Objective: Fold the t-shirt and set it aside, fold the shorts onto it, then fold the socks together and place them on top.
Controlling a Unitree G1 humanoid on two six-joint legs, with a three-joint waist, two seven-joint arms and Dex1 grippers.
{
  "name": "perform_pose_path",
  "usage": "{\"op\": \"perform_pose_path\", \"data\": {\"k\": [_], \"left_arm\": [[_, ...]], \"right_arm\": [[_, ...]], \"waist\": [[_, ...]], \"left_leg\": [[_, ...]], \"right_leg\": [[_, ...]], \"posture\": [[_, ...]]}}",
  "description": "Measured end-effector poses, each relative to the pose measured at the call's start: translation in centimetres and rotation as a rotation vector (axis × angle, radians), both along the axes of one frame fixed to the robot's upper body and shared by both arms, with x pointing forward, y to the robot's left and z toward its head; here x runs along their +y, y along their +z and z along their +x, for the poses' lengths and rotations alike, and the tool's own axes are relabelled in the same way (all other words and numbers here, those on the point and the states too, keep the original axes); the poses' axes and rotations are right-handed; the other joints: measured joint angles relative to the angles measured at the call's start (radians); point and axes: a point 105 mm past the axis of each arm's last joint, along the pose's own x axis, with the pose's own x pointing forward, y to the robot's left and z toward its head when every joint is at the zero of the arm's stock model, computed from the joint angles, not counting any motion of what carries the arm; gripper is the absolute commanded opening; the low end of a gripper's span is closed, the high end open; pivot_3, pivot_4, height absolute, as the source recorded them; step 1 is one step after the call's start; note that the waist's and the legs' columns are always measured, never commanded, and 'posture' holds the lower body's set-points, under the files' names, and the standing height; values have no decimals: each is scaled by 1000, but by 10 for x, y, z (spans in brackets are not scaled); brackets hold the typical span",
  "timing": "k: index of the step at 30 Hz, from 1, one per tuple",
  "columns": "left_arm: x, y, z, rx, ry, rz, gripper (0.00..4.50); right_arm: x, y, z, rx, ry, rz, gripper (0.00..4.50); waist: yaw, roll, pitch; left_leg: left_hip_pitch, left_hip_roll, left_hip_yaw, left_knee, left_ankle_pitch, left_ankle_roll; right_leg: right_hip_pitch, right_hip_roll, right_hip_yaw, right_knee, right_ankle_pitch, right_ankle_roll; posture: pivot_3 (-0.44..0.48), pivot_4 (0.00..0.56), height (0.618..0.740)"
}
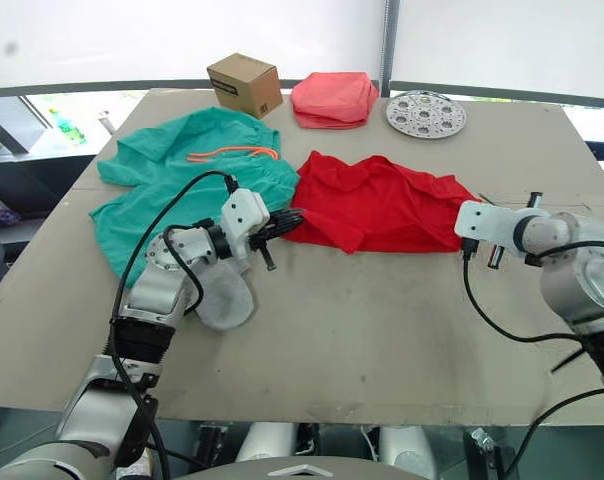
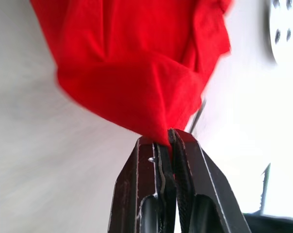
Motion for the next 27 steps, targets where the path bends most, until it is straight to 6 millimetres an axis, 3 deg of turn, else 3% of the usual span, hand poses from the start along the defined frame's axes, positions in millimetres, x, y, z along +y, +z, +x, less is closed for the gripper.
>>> {"op": "perform_pose_path", "data": {"k": [6,10,14,18,22,27], "left_arm": [[14,-11,-28,144,-72,-1,0],[15,-24,-75,324,-183,5,0],[27,-30,-101,432,-200,39,0],[47,-22,-128,565,-227,62,0],[55,-5,-144,658,-267,32,0],[60,11,-157,766,-311,15,0]], "right_arm": [[1,7,-47,58,-127,215,105],[-2,-5,-81,155,-187,290,105],[-14,-12,-102,216,-245,292,105],[-26,-15,-135,316,-285,293,105],[-38,-12,-153,367,-304,282,105],[-39,-6,-166,415,-254,280,105]], "waist": [[1,0,0],[1,-1,0],[3,0,0],[6,-1,0],[7,-1,0],[9,-1,0]], "left_leg": [[0,0,-2,0,0,0],[-1,0,-3,-1,-1,2],[0,-1,-5,-2,-3,4],[0,-1,-7,-3,-4,5],[0,-2,-7,-3,-4,5],[0,-2,-8,-4,-4,5]], "right_leg": [[0,-1,-1,0,0,0],[0,-3,-1,-1,-1,0],[1,-4,-3,-4,-2,-3],[2,-5,-5,-6,-5,-1],[2,-6,-5,-7,-5,0],[2,-5,-6,-7,-6,0]], "posture": [[0,150,740],[0,150,740],[0,150,740],[0,150,740],[0,150,740],[0,150,740]]}}
